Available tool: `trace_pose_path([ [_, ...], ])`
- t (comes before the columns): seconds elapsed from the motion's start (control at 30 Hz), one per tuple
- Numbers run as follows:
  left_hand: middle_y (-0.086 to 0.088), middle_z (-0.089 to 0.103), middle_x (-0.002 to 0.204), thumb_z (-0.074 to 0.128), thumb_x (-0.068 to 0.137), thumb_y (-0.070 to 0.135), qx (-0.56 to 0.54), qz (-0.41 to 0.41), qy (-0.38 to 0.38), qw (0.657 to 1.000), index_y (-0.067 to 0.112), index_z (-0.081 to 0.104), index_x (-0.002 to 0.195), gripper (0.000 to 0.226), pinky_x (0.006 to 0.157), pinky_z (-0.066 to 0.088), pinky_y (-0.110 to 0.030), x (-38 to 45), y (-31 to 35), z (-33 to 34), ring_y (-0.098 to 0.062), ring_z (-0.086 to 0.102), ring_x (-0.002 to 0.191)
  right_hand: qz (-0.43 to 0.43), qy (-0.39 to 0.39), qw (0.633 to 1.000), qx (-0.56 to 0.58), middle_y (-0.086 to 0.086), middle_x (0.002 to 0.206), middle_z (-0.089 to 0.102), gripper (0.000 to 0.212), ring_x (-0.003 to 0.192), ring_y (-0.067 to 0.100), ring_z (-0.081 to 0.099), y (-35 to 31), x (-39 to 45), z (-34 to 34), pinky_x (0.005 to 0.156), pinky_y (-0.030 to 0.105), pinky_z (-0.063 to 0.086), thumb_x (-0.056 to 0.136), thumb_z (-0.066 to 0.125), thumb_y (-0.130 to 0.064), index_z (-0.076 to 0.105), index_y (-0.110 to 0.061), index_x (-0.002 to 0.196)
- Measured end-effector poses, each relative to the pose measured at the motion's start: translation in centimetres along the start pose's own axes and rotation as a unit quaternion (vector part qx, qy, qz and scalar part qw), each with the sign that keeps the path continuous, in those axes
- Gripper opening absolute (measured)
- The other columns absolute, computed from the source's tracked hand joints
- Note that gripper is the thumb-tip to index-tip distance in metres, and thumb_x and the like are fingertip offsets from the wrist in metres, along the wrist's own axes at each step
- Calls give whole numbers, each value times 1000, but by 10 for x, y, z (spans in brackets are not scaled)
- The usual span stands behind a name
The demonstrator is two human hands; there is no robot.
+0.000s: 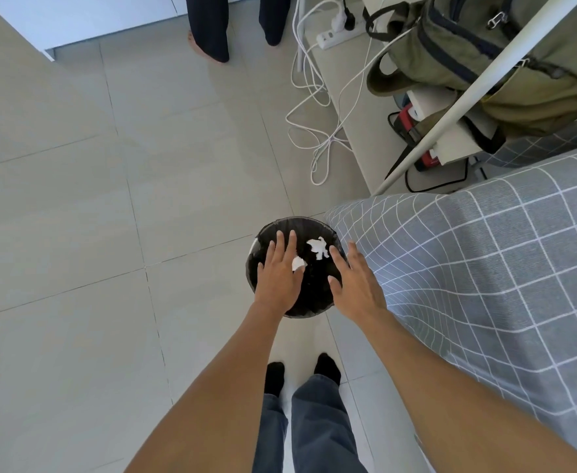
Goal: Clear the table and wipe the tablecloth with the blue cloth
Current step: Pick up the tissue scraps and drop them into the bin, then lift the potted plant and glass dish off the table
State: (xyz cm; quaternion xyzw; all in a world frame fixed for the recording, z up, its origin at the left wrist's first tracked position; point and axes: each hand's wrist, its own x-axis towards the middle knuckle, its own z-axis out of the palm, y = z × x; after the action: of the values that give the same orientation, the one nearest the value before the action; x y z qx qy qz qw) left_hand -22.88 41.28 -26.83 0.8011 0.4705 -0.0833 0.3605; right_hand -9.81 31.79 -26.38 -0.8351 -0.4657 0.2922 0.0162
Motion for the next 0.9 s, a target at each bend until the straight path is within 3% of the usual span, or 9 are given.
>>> trace_pose_path([
  [0.27,-8,-4,160,29,102,32,122,-44,13,991,11,0,152,61,117,17,-44,-28,1,-58,-24,1,147,9,16,1000,-4,10,160,-2,61,147,26,4,-23,-27,-38,117,38,15,102,38,-29,6,-23,153],
  [0.7,-7,-8,160,21,103,33,202,18,17,979,13,0,152,57,117,13,-45,-141,80,-171,-24,-2,147,25,91,995,-20,13,160,5,55,147,29,5,-93,-140,-157,118,44,13,102,31,-37,15,-19,152],
  [0.9,-8,-4,160,25,102,32,253,85,42,963,13,4,152,57,115,17,-46,-175,113,-207,-24,4,147,54,130,989,-49,12,160,0,56,147,28,-3,-104,-189,-197,119,47,5,103,27,-37,8,-21,153],
])
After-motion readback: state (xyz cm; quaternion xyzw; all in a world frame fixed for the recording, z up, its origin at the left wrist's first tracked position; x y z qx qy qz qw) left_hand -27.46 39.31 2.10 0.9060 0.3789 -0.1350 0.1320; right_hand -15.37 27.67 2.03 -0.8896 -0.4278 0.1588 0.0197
